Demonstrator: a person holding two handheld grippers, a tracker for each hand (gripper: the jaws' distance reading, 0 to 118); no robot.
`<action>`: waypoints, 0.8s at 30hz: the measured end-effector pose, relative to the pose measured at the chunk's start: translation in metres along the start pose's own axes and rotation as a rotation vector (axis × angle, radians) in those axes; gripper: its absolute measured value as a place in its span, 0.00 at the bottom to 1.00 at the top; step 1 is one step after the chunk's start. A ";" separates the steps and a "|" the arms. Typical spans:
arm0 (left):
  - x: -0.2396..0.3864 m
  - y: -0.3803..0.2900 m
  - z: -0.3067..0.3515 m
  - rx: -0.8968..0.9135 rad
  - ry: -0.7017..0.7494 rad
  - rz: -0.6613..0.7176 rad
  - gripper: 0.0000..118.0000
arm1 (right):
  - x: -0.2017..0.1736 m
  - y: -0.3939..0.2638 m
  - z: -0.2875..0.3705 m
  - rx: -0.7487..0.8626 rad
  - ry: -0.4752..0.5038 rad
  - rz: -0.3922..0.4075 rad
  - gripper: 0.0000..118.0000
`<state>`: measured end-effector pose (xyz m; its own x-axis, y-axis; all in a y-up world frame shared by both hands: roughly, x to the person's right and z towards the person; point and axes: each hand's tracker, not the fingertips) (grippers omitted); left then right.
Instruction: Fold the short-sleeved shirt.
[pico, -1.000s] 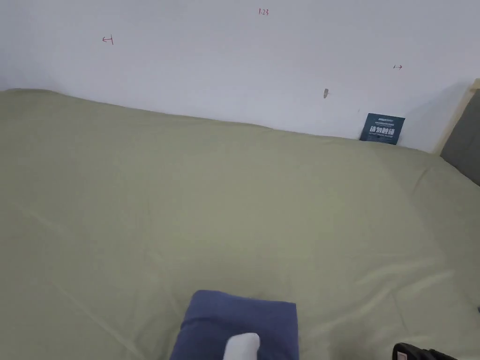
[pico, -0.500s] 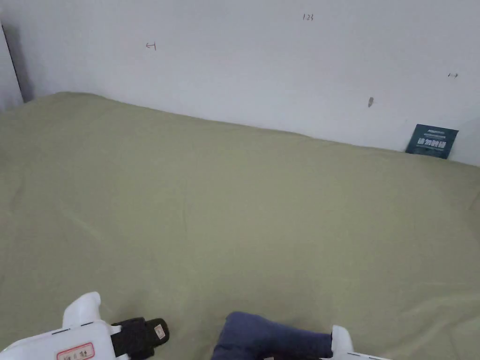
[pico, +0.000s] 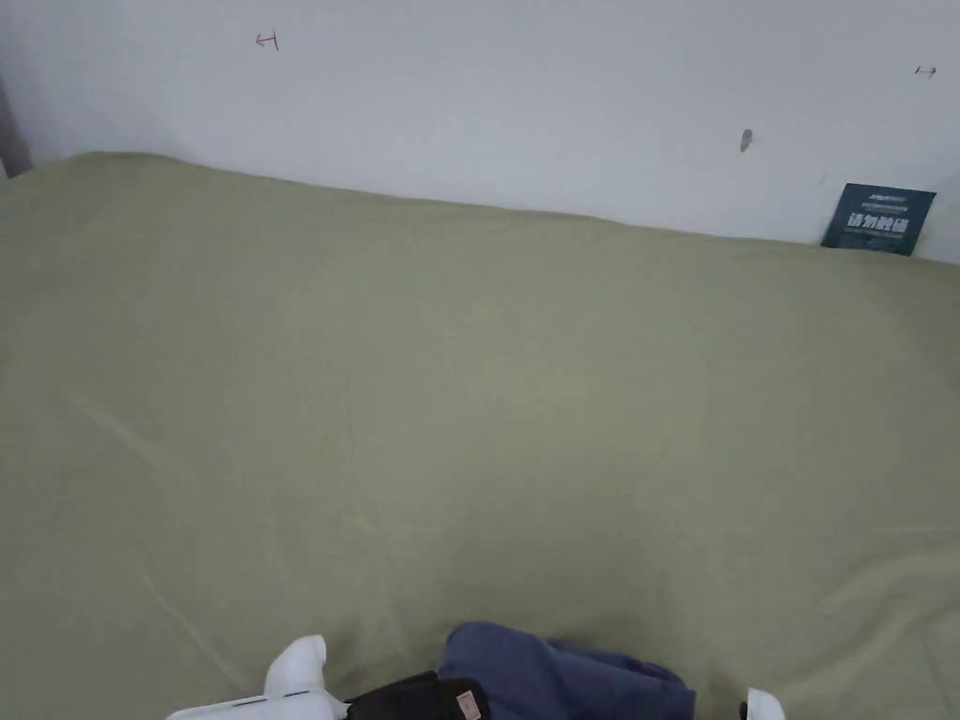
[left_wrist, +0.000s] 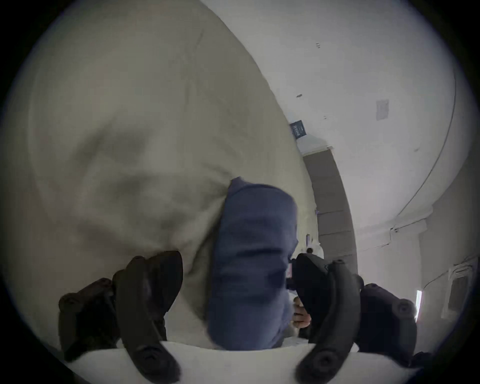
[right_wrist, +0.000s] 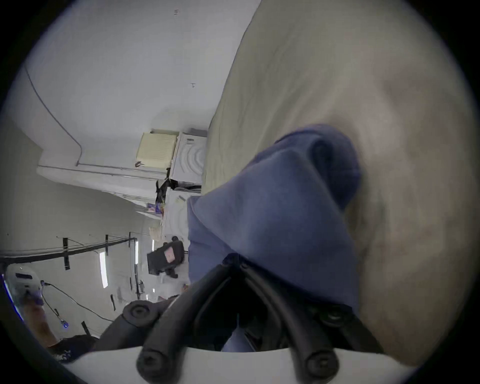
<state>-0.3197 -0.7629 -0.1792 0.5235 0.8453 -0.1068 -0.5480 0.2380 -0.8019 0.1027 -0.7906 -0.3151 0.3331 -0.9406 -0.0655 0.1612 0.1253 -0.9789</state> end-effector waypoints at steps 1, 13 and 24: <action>0.002 0.001 -0.003 -0.014 -0.004 0.010 0.79 | 0.000 -0.001 0.002 0.003 0.002 -0.001 0.00; 0.009 0.002 0.000 -0.128 0.027 -0.033 0.22 | -0.023 -0.009 0.004 0.037 -0.116 0.201 0.00; -0.014 0.068 0.117 0.035 0.121 -0.008 0.22 | -0.119 -0.033 0.021 0.129 -0.504 0.834 0.00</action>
<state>-0.4405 -0.7024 -0.1640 0.6014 0.7801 -0.1724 -0.5647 0.2624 -0.7824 0.0776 -0.6765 -0.2706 0.7384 -0.2938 -0.6070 -0.2156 0.7500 -0.6253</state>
